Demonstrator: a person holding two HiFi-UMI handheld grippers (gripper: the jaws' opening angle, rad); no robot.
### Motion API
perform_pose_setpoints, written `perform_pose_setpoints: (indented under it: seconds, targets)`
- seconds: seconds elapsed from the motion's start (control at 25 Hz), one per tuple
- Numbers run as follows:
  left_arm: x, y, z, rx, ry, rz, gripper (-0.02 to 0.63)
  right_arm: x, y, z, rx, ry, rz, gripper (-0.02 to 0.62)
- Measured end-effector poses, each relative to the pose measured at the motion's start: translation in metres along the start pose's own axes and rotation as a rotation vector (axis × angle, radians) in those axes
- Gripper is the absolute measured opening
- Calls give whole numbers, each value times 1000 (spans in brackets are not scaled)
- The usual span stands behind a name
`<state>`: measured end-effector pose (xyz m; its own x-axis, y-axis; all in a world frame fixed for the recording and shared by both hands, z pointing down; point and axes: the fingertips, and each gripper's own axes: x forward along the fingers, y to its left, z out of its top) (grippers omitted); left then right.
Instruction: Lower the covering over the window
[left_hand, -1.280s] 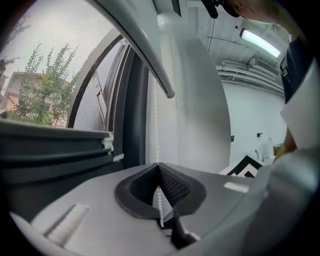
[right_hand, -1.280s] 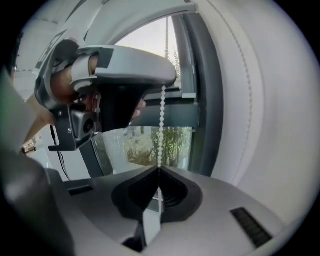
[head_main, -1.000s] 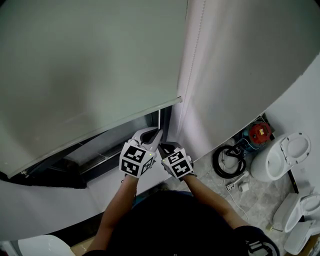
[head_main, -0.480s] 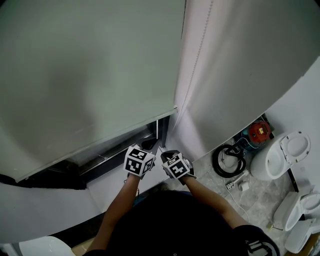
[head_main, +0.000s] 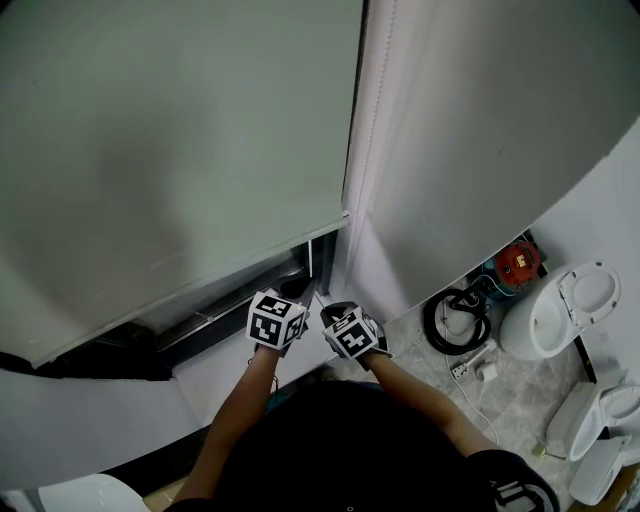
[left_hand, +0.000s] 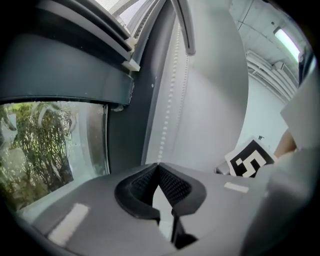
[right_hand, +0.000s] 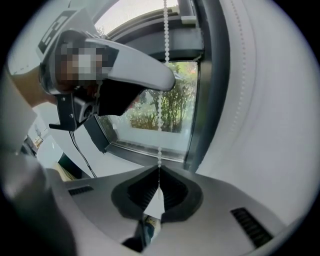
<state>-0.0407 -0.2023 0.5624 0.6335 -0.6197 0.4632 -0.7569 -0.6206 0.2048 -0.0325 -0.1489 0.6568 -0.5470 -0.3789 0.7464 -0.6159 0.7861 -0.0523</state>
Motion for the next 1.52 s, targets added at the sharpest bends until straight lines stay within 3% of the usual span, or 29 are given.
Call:
perform_pose_setpoints:
  seconds: [0.68, 1.12, 1.16, 1.28, 1.52]
  targets:
    - [14, -9, -12, 44, 98, 9, 11, 6, 5, -12, -30, 40, 26, 14]
    - [14, 4, -22, 24, 88, 55, 11, 1, 5, -18, -37, 51, 3, 15]
    - [13, 5, -22, 26, 80, 64, 11, -1, 4, -16, -24, 35, 0, 15]
    - [10, 14, -21, 18, 53, 90, 11, -18, -1, 3, 52, -56, -5, 101]
    - [4, 29, -15, 29, 5, 156, 14, -85, -16, 70, 71, -322, -122, 73]
